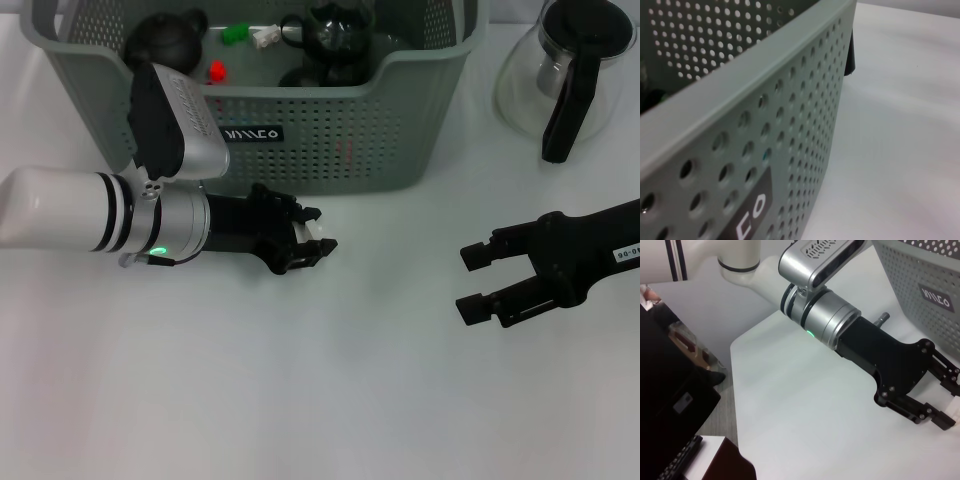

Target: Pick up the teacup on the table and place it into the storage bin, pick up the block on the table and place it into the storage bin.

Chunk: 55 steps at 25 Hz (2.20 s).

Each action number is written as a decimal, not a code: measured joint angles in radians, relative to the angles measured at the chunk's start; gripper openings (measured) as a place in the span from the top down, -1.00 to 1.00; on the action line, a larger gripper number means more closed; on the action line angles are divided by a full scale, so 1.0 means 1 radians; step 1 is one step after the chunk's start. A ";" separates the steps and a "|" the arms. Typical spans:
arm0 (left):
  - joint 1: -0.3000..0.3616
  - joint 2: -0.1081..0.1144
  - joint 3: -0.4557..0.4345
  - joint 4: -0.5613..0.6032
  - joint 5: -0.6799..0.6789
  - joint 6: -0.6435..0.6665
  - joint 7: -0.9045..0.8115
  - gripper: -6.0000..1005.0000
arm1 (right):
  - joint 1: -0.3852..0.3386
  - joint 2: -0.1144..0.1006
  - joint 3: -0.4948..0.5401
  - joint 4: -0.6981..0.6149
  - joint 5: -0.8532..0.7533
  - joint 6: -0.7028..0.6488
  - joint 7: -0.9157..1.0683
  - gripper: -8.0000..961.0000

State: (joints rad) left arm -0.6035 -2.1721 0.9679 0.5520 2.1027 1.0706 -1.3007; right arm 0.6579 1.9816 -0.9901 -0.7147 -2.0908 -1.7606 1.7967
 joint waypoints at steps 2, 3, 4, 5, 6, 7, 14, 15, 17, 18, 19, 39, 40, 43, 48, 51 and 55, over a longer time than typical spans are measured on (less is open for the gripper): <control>0.001 0.000 0.000 0.000 -0.001 0.003 0.000 0.08 | 0.000 0.000 0.001 0.000 0.000 -0.001 0.000 -0.96; 0.001 0.000 0.000 0.000 -0.002 0.004 0.000 0.09 | 0.000 0.000 0.001 0.000 0.000 -0.001 0.000 -0.96; 0.002 0.000 0.000 0.000 -0.002 0.006 0.000 0.11 | 0.000 0.000 0.001 0.000 0.000 -0.001 0.000 -0.96; 0.003 0.000 0.000 0.000 -0.003 0.007 0.000 0.12 | 0.000 0.000 0.000 0.000 0.000 -0.001 0.000 -0.96; 0.005 0.000 0.000 0.000 -0.003 0.008 -0.001 0.13 | 0.000 0.000 0.000 0.000 0.000 -0.001 0.000 -0.96; 0.006 0.000 0.000 0.000 -0.003 0.009 -0.001 0.13 | 0.000 0.000 0.000 0.000 0.000 -0.001 0.000 -0.96; 0.003 0.009 -0.003 0.014 0.001 0.067 -0.057 0.16 | -0.001 0.000 0.001 0.000 0.000 -0.001 0.000 -0.96; 0.005 0.012 -0.006 0.027 0.001 0.097 -0.072 0.16 | -0.002 0.000 0.001 0.000 0.000 -0.001 0.000 -0.96; 0.023 0.022 -0.026 0.094 -0.003 0.237 -0.124 0.16 | -0.002 0.000 0.001 0.000 0.000 0.000 0.000 -0.96; 0.030 0.027 -0.041 0.120 -0.005 0.294 -0.143 0.15 | -0.002 0.000 0.001 0.000 0.000 0.000 0.000 -0.96; 0.033 0.031 -0.056 0.136 -0.007 0.346 -0.160 0.15 | -0.003 0.000 0.000 0.000 0.000 0.000 0.000 -0.96; -0.179 0.207 -0.304 0.233 -0.184 0.346 -0.590 0.03 | 0.006 0.000 -0.003 -0.009 -0.013 -0.002 -0.002 -0.96; -0.185 0.205 -0.270 0.233 -0.171 0.287 -0.603 0.03 | 0.007 0.000 -0.003 -0.009 -0.013 -0.002 -0.002 -0.96; -0.198 0.205 -0.202 0.239 -0.134 0.185 -0.646 0.01 | 0.007 0.000 -0.004 -0.009 -0.012 0.000 -0.002 -0.96; -0.185 0.204 -0.193 0.330 -0.124 0.181 -0.715 -0.19 | 0.008 0.000 0.001 -0.009 -0.012 0.004 -0.011 -0.96; -0.149 0.209 -0.244 0.415 -0.177 0.308 -0.757 -0.47 | 0.009 -0.001 0.008 -0.009 -0.009 0.004 -0.028 -0.96; -0.089 0.209 -0.360 0.440 -0.338 0.711 -0.630 -0.78 | 0.012 0.000 0.057 -0.010 -0.004 -0.001 -0.082 -0.96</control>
State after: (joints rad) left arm -0.6922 -1.9627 0.6074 0.9923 1.7652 1.7820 -1.9306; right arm 0.6697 1.9819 -0.9331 -0.7247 -2.0952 -1.7614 1.7146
